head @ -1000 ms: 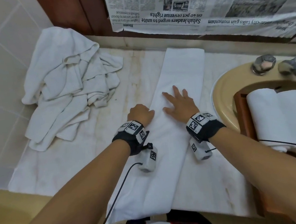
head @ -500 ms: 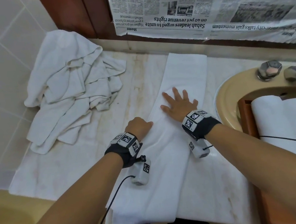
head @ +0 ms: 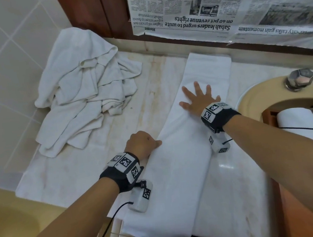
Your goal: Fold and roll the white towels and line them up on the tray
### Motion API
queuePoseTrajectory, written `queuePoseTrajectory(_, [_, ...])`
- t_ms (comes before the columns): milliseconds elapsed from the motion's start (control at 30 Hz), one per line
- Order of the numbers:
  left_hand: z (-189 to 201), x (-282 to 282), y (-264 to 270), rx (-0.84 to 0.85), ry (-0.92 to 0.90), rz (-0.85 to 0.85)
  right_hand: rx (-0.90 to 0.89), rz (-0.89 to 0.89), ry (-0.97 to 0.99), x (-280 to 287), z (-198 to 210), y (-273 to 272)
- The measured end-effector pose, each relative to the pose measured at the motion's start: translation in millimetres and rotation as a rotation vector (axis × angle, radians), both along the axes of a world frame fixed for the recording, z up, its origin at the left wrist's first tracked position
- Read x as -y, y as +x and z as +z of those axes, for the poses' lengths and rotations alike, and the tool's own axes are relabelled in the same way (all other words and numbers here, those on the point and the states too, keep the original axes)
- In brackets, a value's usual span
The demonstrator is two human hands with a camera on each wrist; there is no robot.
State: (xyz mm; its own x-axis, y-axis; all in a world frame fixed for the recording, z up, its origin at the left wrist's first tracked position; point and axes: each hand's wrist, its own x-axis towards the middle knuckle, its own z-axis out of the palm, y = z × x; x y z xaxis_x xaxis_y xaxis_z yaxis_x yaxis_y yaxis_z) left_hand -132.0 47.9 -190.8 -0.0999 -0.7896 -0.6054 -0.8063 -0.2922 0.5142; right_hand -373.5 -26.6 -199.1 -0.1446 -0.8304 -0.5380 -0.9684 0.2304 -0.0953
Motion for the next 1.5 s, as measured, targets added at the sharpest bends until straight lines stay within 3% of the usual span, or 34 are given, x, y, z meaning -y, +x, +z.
queuePoseTrajectory(233, [3, -10, -4, 0.13, -0.048, -0.049, -0.011, 0.004, -0.005, -1, -1, 1])
queuePoseTrajectory(400, [7, -23, 2, 0.126, -0.063, -0.067, 0.048, -0.063, -0.014, -3, 10, 4])
queuePoseTrajectory(533, [4, -28, 6, 0.11, -0.05, -0.055, 0.052, 0.009, -0.083, -57, 10, 32])
queuePoseTrajectory(667, [5, -25, 4, 0.107, -0.037, -0.079, 0.046, 0.067, 0.06, -104, 1, 50])
queuePoseTrajectory(1067, [12, -21, -17, 0.03, -0.06, -0.19, -0.01, 0.041, 0.035, -17, 1, 11])
queuePoseTrajectory(1267, [17, -40, -9, -0.027, 0.114, -0.259, -0.021, 0.04, 0.024, 25, 7, -8])
queuePoseTrajectory(1400, [27, -43, 7, -0.491, 0.447, 0.05, -0.03, 0.045, -0.003, 33, 8, -12])
queuePoseTrajectory(1433, [28, -43, 11, -0.522, 0.498, 0.087, -0.037, 0.034, -0.019, 32, 8, -10])
queuePoseTrajectory(1500, [23, -40, 18, -0.342, 0.471, 0.003, -0.048, -0.006, -0.072, 26, 11, -2])
